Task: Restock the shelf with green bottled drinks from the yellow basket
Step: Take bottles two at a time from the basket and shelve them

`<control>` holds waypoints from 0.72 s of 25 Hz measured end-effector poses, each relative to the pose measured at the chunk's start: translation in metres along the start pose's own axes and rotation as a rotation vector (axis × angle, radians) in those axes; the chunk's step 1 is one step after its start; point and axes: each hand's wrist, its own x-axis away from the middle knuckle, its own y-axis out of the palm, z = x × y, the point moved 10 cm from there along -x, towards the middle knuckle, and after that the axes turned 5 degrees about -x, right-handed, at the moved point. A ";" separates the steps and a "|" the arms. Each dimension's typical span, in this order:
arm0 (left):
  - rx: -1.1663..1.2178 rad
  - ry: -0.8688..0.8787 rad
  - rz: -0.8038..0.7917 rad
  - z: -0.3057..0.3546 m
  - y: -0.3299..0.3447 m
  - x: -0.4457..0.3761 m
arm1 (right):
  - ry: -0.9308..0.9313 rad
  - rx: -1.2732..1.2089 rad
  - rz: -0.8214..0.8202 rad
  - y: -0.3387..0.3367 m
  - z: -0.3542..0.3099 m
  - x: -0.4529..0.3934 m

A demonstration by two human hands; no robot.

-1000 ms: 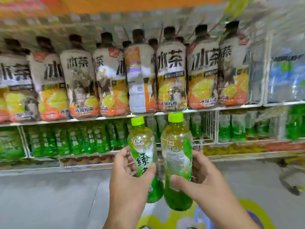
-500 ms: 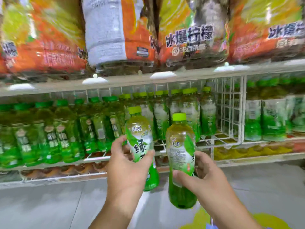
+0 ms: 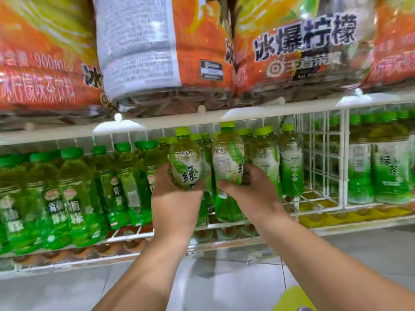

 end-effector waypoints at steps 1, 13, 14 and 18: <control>-0.043 -0.013 0.012 -0.002 0.000 -0.002 | -0.002 -0.004 -0.004 0.002 0.003 -0.004; -0.215 0.170 -0.070 -0.029 0.029 -0.011 | 0.019 0.284 -0.091 0.035 0.023 -0.024; -0.215 0.188 -0.071 -0.029 0.028 -0.009 | 0.008 0.306 -0.096 0.036 0.022 -0.023; -0.214 0.214 -0.105 -0.032 0.026 -0.007 | 0.021 0.305 -0.100 0.036 0.029 -0.021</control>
